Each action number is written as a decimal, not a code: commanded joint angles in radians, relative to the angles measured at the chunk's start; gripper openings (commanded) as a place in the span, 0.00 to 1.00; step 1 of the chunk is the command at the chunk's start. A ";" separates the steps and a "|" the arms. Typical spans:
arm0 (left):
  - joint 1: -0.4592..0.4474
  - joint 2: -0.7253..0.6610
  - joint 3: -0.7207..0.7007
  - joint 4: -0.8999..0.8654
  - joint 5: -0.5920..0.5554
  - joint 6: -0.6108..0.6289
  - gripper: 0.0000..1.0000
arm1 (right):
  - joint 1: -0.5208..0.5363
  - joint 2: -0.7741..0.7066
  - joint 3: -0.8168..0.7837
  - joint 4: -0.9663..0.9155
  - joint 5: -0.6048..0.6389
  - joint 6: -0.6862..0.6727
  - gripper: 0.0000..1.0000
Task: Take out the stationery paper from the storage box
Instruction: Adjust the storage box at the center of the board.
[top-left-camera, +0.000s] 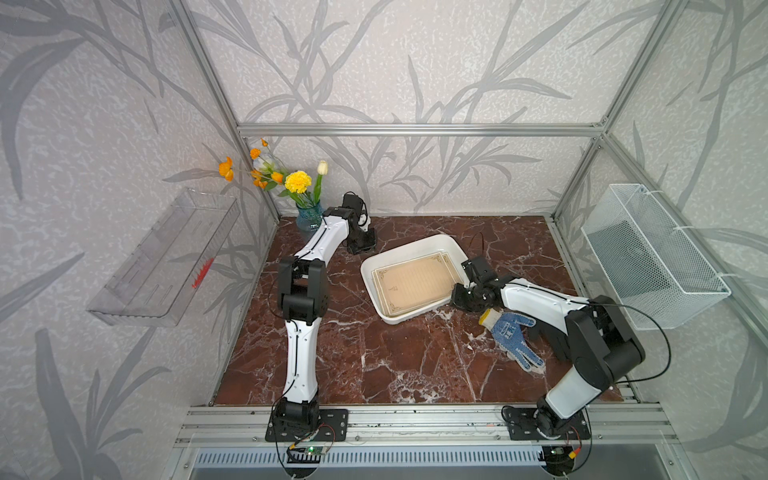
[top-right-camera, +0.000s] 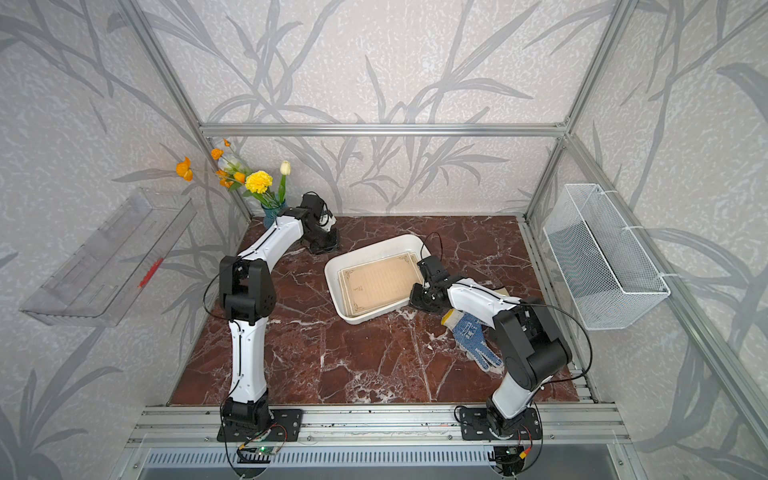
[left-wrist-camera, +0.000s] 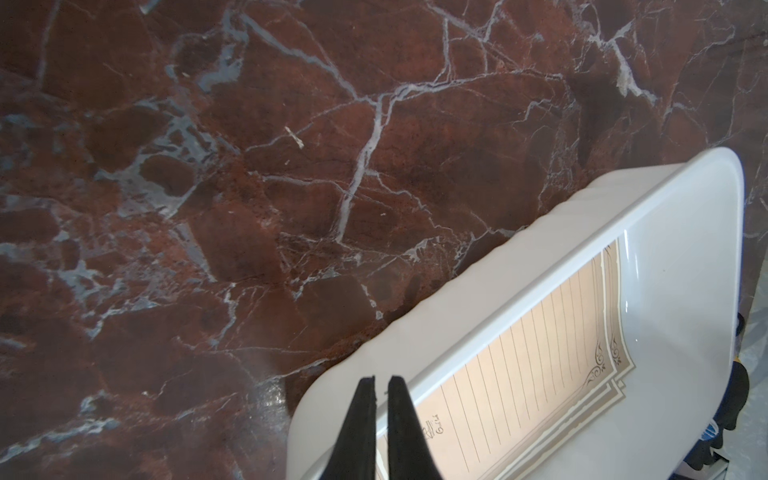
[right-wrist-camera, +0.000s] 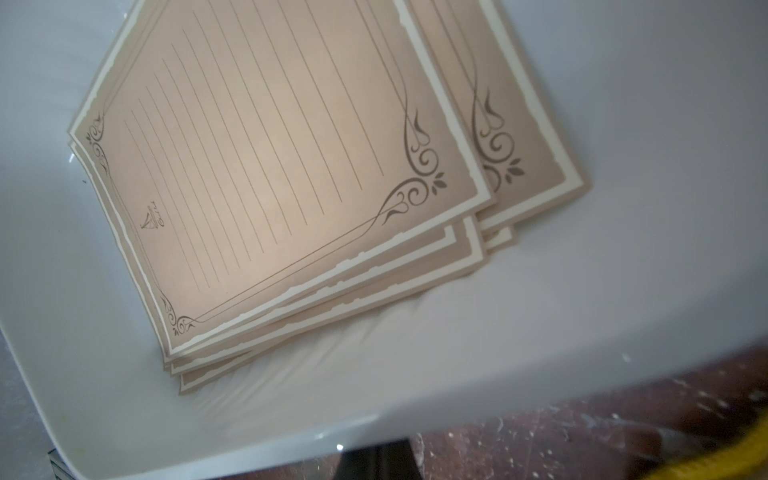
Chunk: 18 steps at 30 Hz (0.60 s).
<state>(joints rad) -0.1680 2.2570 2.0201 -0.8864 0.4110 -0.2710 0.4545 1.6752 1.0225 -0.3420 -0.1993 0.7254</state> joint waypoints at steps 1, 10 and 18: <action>0.004 0.019 -0.008 -0.001 0.049 -0.005 0.10 | -0.034 0.052 0.080 0.003 0.013 -0.036 0.03; -0.002 0.019 -0.037 0.025 0.079 -0.027 0.10 | -0.125 0.109 0.185 -0.003 0.027 -0.081 0.03; -0.029 -0.011 -0.090 0.066 0.130 -0.060 0.10 | -0.196 0.119 0.255 -0.023 0.028 -0.163 0.05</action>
<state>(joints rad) -0.1726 2.2566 1.9770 -0.8078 0.5213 -0.3130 0.2741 1.7912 1.2442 -0.3454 -0.1837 0.6041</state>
